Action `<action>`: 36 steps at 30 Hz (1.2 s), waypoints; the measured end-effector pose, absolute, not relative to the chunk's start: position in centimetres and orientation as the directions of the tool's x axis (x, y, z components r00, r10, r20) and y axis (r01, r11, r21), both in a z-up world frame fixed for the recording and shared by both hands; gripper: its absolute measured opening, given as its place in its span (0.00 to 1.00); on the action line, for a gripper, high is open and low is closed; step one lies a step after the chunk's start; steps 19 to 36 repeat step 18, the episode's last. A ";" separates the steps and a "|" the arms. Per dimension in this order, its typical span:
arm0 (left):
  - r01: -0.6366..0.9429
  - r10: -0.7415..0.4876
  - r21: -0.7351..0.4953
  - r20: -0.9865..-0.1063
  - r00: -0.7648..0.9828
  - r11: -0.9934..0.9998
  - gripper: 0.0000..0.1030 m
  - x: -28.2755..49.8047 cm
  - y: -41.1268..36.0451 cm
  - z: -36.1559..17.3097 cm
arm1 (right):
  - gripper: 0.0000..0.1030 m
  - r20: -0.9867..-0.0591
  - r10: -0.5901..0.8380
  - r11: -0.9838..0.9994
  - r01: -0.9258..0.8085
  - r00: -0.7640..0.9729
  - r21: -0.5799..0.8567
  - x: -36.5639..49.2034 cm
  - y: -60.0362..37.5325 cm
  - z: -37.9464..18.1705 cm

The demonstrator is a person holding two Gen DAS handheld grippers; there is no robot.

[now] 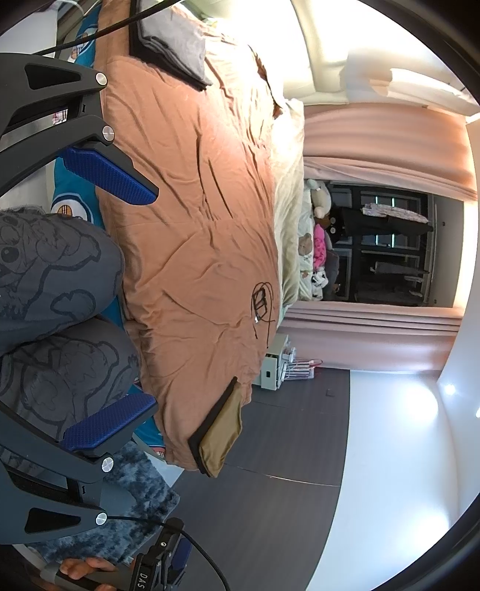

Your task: Fold small clothes

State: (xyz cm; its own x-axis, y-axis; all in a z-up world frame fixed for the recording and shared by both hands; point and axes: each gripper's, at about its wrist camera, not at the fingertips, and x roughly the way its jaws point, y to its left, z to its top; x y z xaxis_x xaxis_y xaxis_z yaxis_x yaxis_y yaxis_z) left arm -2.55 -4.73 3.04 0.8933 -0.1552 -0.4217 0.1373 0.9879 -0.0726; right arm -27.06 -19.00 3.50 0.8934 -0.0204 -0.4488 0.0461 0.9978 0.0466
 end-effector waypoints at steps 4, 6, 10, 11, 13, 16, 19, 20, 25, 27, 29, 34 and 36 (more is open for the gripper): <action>0.139 -0.157 -0.075 -0.424 0.892 0.987 1.00 -2.5 -4.7 3.0 | 1.00 -0.449 -0.022 0.998 0.046 0.893 0.042 -27.1 -19.0 3.4; 0.138 -0.157 -0.073 -0.424 0.892 0.988 1.00 -2.5 -4.7 3.0 | 1.00 -0.448 -0.024 0.998 0.047 0.894 0.039 -27.1 -19.1 3.4; 0.140 -0.154 -0.064 -0.422 0.894 0.988 1.00 -2.6 -4.8 3.0 | 1.00 -0.448 -0.022 0.998 0.044 0.894 0.040 -27.1 -19.2 3.4; 0.140 -0.152 -0.060 -0.422 0.894 0.988 1.00 -2.6 -4.8 3.0 | 1.00 -0.449 -0.022 0.998 0.045 0.893 0.040 -27.1 -19.2 3.4; 0.135 -0.148 -0.059 -0.423 0.894 0.989 1.00 -2.6 -4.9 2.9 | 1.00 -0.450 -0.020 0.998 0.045 0.893 0.044 -27.1 -19.3 3.4; 0.135 -0.151 -0.066 -0.424 0.893 0.989 1.00 -2.7 -4.8 2.9 | 1.00 -0.452 -0.018 0.998 0.043 0.892 0.044 -27.0 -19.5 3.3; 0.131 -0.147 -0.066 -0.421 0.895 0.989 1.00 -2.7 -4.7 2.9 | 1.00 -0.453 -0.019 0.998 0.042 0.891 0.041 -27.0 -19.5 3.3; 0.131 -0.147 -0.066 -0.421 0.895 0.989 1.00 -2.7 -4.7 2.9 | 1.00 -0.453 -0.019 0.998 0.042 0.891 0.041 -27.0 -19.5 3.3; 0.131 -0.147 -0.066 -0.421 0.895 0.989 1.00 -2.7 -4.7 2.9 | 1.00 -0.453 -0.019 0.998 0.042 0.891 0.041 -27.0 -19.5 3.3; 0.131 -0.147 -0.066 -0.421 0.895 0.989 1.00 -2.7 -4.7 2.9 | 1.00 -0.453 -0.019 0.998 0.042 0.891 0.041 -27.0 -19.5 3.3; 0.131 -0.147 -0.066 -0.421 0.895 0.989 1.00 -2.7 -4.7 2.9 | 1.00 -0.453 -0.019 0.998 0.042 0.891 0.041 -27.0 -19.5 3.3; 0.131 -0.147 -0.066 -0.421 0.895 0.989 1.00 -2.7 -4.7 2.9 | 1.00 -0.453 -0.019 0.998 0.042 0.891 0.041 -27.0 -19.5 3.3; 0.131 -0.147 -0.066 -0.421 0.895 0.989 1.00 -2.7 -4.7 2.9 | 1.00 -0.453 -0.019 0.998 0.042 0.891 0.041 -27.0 -19.5 3.3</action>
